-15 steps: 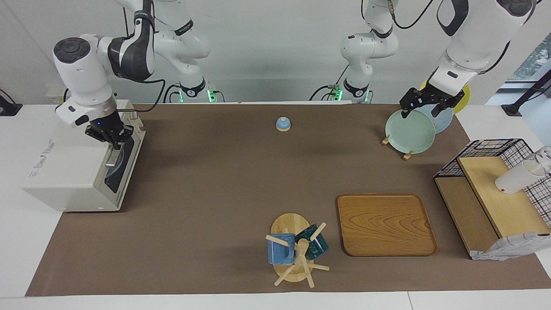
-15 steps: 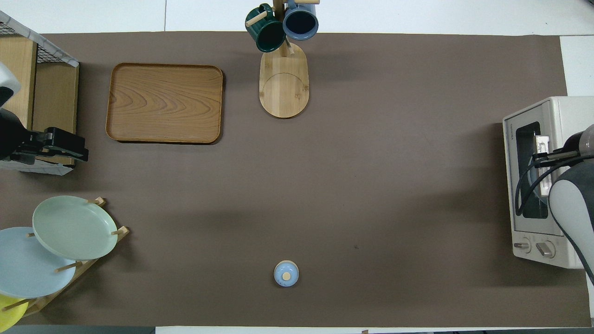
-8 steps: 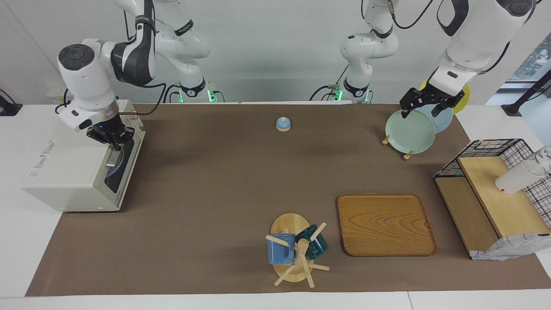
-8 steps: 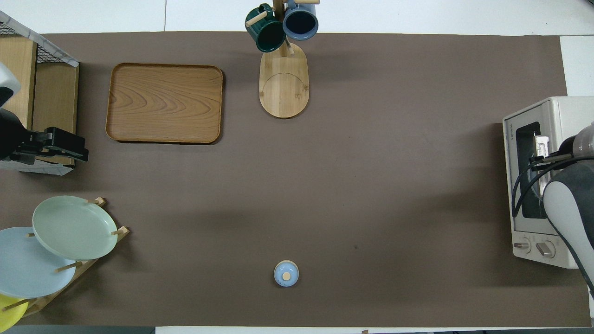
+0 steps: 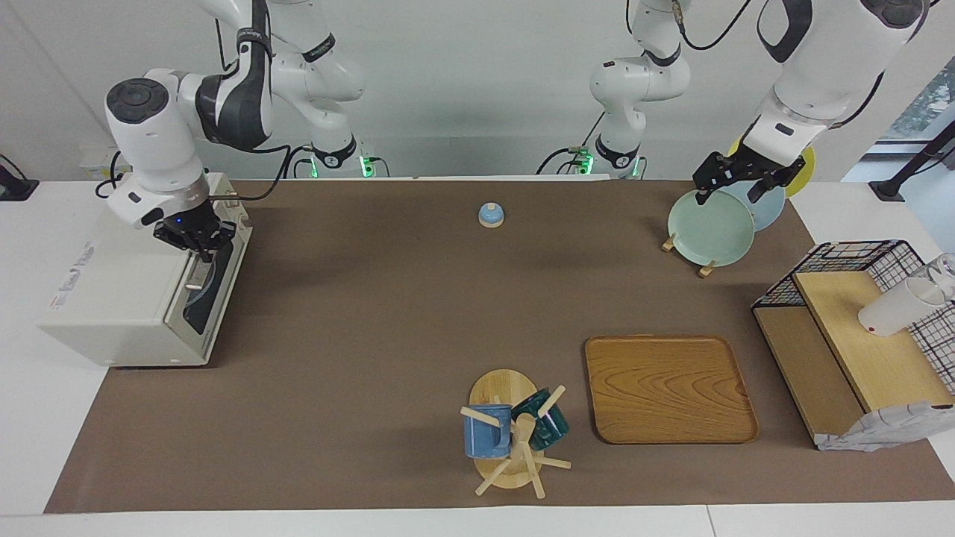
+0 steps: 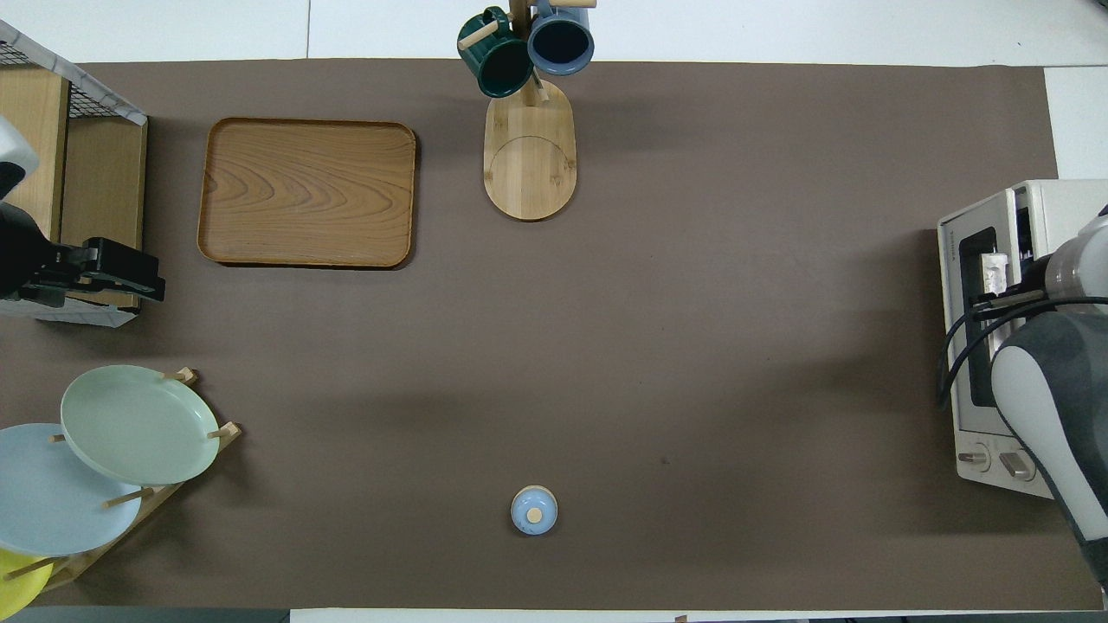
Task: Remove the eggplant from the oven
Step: 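Reach the right gripper into the toaster oven toward the plate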
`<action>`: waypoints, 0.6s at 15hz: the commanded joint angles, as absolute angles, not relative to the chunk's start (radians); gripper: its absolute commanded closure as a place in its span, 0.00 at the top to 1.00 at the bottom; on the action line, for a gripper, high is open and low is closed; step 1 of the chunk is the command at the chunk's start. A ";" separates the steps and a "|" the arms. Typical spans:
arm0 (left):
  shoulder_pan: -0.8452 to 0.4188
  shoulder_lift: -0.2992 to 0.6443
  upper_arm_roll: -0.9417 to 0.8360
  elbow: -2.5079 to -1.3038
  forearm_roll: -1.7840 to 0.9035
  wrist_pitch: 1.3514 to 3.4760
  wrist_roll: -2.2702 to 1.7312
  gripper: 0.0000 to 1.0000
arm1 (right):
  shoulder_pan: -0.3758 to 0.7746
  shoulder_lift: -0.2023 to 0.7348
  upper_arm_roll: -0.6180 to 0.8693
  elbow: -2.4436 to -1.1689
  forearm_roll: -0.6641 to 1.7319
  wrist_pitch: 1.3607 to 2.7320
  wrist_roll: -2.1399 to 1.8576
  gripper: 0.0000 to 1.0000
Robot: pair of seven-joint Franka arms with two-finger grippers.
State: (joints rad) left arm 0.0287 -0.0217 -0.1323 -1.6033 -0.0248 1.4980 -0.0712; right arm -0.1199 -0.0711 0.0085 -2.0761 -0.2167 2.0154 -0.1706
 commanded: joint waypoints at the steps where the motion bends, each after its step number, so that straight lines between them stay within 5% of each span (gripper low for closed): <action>1: 0.023 -0.035 -0.124 -1.609 -0.025 1.489 -0.064 1.00 | -0.103 -0.034 0.011 -2.109 -0.213 2.112 -0.154 0.00; 9: 0.023 -0.035 -0.124 -1.609 -0.025 1.489 -0.064 1.00 | -0.054 0.066 0.017 -2.135 -0.103 2.238 -0.100 0.00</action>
